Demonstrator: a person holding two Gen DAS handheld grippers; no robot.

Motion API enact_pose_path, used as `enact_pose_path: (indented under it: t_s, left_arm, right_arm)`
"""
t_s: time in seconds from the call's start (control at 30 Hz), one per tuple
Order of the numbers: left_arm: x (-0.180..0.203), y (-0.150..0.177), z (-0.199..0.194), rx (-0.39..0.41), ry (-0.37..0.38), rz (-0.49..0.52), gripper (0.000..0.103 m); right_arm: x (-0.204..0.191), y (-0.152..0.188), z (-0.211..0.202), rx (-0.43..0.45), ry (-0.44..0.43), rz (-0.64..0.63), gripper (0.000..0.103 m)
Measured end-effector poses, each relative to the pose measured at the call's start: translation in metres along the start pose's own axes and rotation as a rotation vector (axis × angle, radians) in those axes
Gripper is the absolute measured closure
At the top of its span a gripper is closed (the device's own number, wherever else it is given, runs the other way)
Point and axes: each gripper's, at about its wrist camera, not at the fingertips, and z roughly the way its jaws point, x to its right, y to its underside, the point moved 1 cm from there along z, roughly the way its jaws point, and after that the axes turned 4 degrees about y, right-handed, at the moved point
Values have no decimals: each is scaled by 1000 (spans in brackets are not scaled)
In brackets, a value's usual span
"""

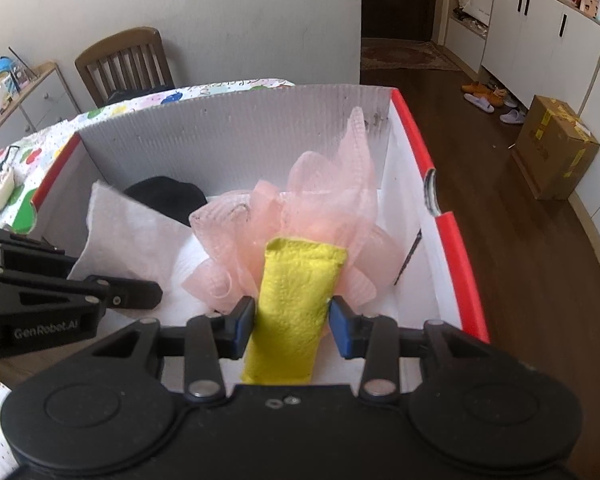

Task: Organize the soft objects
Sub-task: 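Open both tools to drop the yellow sponge and tissue into the box, then move both tools back toward the bottle and cloth on the table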

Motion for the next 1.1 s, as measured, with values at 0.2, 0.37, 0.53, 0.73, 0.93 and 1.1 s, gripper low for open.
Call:
enact_pose_path:
  t_s: [0.2,0.37,0.53,0.73,0.93,1.1]
  left_arm:
    - [6,1,1,-23,-33,22,100]
    - [9,5,-4,-22,-52,27,95]
    - [11,8,-12,-13,-31,28,43]
    - [22,13,-31,32,-12,43,41]
    - [30,24,-58,96,0,45,41]
    - [35,37,-85,151,4,52,36]
  right_arm:
    - [-1,0,2,-20,-21,-10,63]
    - [2,0,-3,-12,-24,-10,61]
    - [5,1,-14,9,-32,-5,53]
    - [10,2,-33,49,-48,13,42]
    - [11,4,-60,95,-75,8,37]
    - [6,8,-82,134,-93,-4,30]
